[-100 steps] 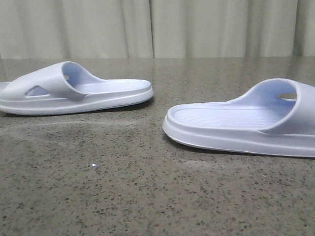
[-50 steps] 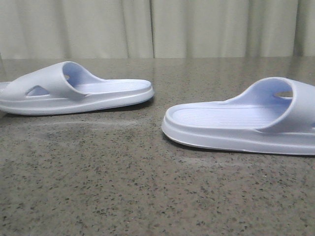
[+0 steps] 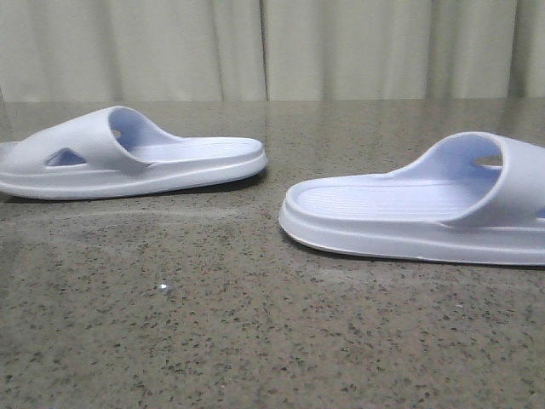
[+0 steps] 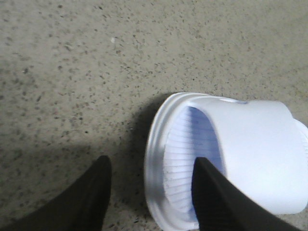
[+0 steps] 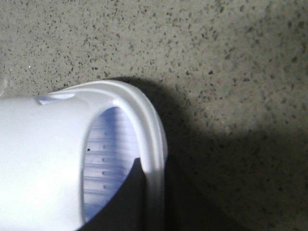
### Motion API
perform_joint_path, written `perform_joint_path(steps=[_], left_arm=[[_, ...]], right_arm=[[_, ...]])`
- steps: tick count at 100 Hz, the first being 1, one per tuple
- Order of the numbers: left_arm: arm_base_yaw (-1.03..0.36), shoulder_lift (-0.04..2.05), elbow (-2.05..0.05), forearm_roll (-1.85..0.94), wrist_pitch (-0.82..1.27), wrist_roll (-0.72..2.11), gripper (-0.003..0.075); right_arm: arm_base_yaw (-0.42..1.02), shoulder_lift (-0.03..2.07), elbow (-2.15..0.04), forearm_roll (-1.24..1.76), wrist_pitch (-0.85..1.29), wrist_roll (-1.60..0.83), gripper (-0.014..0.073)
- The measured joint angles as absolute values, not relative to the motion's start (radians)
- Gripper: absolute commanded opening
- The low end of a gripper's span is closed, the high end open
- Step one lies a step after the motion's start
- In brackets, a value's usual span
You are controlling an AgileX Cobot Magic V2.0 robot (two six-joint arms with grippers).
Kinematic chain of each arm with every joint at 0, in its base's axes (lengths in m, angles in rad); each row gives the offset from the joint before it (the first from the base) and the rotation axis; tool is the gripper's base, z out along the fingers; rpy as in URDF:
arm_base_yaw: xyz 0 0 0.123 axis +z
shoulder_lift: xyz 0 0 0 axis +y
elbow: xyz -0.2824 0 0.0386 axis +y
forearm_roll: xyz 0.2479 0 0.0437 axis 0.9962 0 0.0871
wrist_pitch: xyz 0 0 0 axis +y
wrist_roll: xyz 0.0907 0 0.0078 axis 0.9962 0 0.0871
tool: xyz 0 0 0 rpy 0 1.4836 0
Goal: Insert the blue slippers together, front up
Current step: 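Lift both slippers off the table and bring them together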
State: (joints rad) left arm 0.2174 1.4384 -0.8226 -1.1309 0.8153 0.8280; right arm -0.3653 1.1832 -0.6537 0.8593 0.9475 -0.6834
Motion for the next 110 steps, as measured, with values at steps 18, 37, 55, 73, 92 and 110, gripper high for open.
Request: perform_joint_path(steps=[18, 37, 55, 73, 92, 110], left_arm=[[0.217, 1.495, -0.824, -1.206, 0.857, 0.903, 0.0337], [0.217, 1.517, -0.824, -1.224, 0.863, 0.932, 0.0337], [0.217, 1.539, -0.824, -1.245, 0.881, 0.956, 0.0324], [0.217, 1.567, -0.828, -1.270, 0.893, 0.979, 0.0316], [0.203, 1.578, -0.830, -1.286, 0.894, 0.990, 0.0221], [0.196, 1.580, -0.830, -1.290, 0.903, 0.997, 0.0017]], right_arm=[[-0.365, 1.183, -0.654, 0.860, 0.948, -0.689, -0.0106], [-0.365, 1.183, -0.654, 0.860, 0.946, -0.691, -0.0106], [-0.365, 1.183, -0.654, 0.862, 0.946, -0.697, -0.0107], [-0.365, 1.183, -0.654, 0.862, 0.944, -0.697, -0.0107], [-0.365, 1.183, -0.654, 0.862, 0.944, -0.700, -0.0107], [-0.365, 1.183, -0.654, 0.862, 0.944, -0.700, -0.0106]])
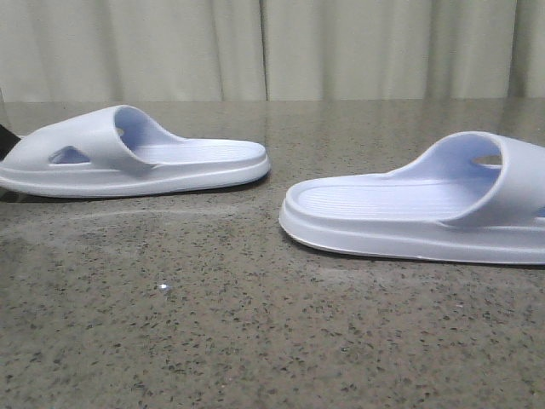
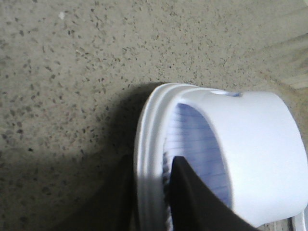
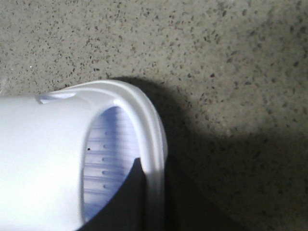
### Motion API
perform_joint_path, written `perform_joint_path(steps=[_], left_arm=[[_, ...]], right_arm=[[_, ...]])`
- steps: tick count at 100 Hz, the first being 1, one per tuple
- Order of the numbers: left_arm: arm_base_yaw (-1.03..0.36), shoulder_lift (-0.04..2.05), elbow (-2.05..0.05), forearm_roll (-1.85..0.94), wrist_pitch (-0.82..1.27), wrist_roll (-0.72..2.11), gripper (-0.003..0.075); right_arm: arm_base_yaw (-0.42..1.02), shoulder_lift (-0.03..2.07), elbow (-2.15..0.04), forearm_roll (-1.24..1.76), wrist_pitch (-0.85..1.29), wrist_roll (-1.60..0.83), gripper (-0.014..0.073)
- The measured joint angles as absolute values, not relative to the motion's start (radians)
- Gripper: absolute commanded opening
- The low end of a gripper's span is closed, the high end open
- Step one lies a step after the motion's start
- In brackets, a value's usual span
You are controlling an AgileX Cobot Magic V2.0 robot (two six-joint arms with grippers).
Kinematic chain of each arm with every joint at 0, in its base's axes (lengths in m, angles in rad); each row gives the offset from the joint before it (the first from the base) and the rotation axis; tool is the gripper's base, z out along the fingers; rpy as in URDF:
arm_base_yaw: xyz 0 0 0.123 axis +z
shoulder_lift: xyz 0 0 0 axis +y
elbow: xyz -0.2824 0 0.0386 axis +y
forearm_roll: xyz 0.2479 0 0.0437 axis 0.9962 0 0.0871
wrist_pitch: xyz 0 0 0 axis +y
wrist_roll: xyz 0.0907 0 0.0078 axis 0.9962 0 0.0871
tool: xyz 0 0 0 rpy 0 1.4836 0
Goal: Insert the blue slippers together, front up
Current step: 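Lift both slippers off the table and bring them together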
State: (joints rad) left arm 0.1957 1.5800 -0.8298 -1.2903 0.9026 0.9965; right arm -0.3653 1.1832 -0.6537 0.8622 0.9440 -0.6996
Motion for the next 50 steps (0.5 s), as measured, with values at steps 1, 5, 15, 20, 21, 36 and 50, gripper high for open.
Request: perform_joint_path(steps=[1, 5, 15, 20, 21, 36, 50], left_arm=[[0.196, 1.580, -0.830, -1.290, 0.903, 0.997, 0.0015], [0.196, 1.580, -0.830, -1.296, 0.910, 0.997, 0.0015], [0.202, 1.580, -0.831, -1.307, 0.938, 0.997, 0.0015], [0.213, 1.577, -0.831, -1.307, 0.947, 0.997, 0.0015], [0.212, 1.575, -0.831, -1.307, 0.949, 0.997, 0.0015], [0.263, 1.527, -0.831, -1.299, 0.982, 0.997, 0.0015], [0.321, 1.466, -0.831, -1.291, 1.032, 0.997, 0.0015]], right_arm=[[-0.365, 1.183, -0.654, 0.862, 0.942, -0.700, -0.0106], [-0.365, 1.183, -0.654, 0.862, 0.942, -0.700, -0.0106], [-0.365, 1.183, -0.654, 0.862, 0.937, -0.700, -0.0107], [-0.365, 1.183, -0.659, 0.862, 0.936, -0.700, -0.0107], [-0.365, 1.183, -0.661, 0.862, 0.936, -0.700, -0.0106], [-0.365, 1.183, -0.704, 0.882, 0.932, -0.700, -0.0106], [-0.365, 1.183, -0.759, 0.919, 0.940, -0.700, -0.0107]])
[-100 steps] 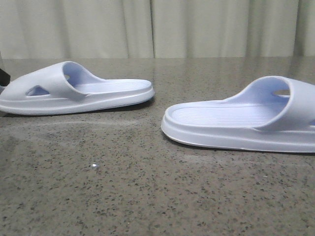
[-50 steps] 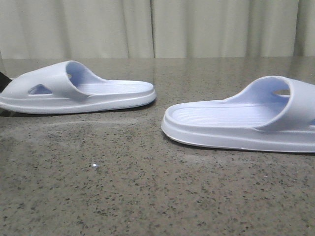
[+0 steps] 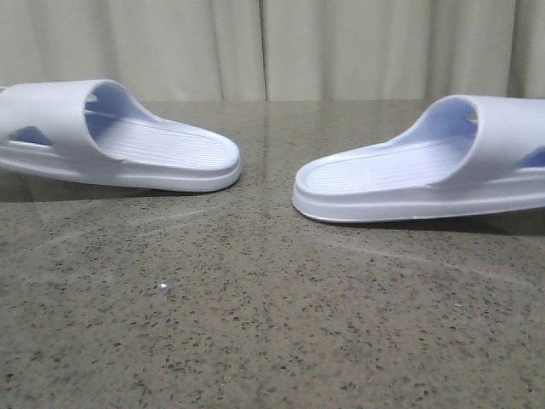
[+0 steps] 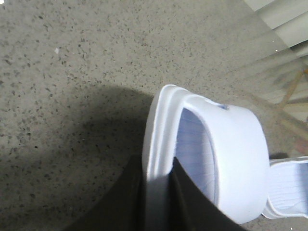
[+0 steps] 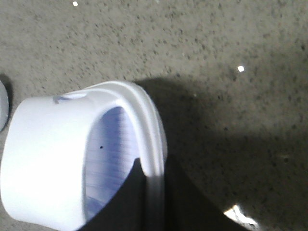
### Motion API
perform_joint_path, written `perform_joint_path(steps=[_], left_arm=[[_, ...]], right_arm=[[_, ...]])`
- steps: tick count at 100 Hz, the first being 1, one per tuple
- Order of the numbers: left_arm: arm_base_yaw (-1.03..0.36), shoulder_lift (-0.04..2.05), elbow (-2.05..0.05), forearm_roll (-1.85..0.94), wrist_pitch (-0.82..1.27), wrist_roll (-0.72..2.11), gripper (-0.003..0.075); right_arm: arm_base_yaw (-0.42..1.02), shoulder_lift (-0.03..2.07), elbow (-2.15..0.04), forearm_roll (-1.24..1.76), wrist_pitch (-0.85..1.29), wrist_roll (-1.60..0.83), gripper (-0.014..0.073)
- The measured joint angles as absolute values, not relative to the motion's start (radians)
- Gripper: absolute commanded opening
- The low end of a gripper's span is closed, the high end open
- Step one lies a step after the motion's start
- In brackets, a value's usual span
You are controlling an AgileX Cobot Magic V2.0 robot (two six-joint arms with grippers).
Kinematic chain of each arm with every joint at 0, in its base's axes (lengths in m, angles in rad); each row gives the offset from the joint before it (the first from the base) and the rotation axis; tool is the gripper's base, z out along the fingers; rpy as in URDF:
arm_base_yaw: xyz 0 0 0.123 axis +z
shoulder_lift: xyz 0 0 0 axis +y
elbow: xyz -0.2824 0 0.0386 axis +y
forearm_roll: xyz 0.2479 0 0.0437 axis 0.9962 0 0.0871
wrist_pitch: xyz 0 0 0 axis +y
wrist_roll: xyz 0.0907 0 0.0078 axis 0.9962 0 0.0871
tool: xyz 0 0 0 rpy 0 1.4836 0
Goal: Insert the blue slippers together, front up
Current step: 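Lift both slippers off the table and bring them together, then stack the right gripper's slipper onto the left gripper's slipper, soles aligned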
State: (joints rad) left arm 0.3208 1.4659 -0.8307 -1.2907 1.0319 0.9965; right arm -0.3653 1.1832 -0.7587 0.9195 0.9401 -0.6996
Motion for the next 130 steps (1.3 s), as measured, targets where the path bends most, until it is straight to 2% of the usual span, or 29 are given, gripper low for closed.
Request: perform_joint_path(steps=[32, 73, 130], left_arm=[[0.349, 1.421, -0.831, -1.314, 1.130, 0.998, 0.0015], [0.349, 1.421, -0.831, -1.350, 1.170, 0.998, 0.0015], [0.268, 1.421, -0.831, -1.397, 1.174, 0.998, 0.0015]], right_arm=[[-0.365, 1.178, -0.855, 1.106, 1.019, -0.770, -0.0107], [-0.363, 1.165, -0.859, 1.229, 1.088, -0.841, -0.0107], [-0.214, 1.255, -0.859, 1.282, 1.014, -0.907, -0.0106]])
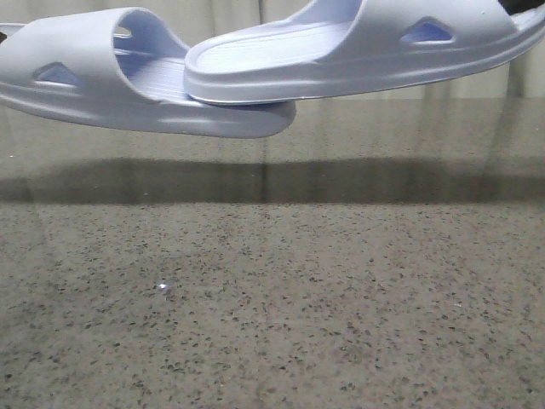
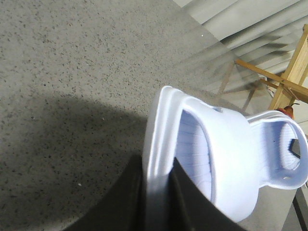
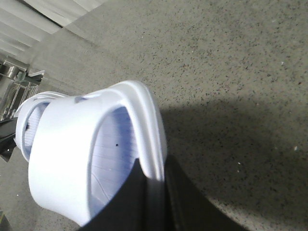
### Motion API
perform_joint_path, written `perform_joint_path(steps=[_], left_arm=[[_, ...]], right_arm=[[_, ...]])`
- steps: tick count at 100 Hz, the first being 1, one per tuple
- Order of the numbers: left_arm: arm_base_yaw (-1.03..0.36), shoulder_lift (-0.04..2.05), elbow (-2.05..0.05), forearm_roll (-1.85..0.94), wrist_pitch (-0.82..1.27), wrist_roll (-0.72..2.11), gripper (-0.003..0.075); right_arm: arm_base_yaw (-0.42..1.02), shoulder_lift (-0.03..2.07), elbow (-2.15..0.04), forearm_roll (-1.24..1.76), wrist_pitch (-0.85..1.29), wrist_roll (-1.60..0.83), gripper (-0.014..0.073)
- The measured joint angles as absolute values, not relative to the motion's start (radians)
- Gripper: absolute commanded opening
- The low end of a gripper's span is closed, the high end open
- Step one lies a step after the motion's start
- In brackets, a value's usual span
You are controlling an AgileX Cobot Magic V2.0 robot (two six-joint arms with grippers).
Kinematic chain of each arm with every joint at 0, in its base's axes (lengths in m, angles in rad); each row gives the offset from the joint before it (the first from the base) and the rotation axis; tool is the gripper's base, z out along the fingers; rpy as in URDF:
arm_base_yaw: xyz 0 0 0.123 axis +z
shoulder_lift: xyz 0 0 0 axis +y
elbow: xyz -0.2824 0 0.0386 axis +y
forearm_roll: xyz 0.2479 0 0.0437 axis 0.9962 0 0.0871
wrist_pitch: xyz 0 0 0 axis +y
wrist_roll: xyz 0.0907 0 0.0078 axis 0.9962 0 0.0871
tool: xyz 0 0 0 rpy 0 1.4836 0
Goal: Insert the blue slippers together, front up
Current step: 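Stack the right gripper's slipper onto the left gripper's slipper, soles aligned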
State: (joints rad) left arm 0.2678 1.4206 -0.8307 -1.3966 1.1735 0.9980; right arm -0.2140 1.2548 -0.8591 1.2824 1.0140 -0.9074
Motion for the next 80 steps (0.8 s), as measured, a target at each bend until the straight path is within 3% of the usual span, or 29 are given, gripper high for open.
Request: perform_joint_path(steps=[41, 80], left_arm=[[0.262, 1.419, -0.786, -1.470, 1.170, 1.024, 0.0015], [0.166, 1.419, -0.786, -1.537, 1.086, 1.046, 0.0015]], right_arm=[[-0.070, 1.373, -0.859, 1.426, 0.948, -0.994, -0.0106], [0.095, 1.509, -0.869, 1.598, 0.835, -1.111, -0.0106]])
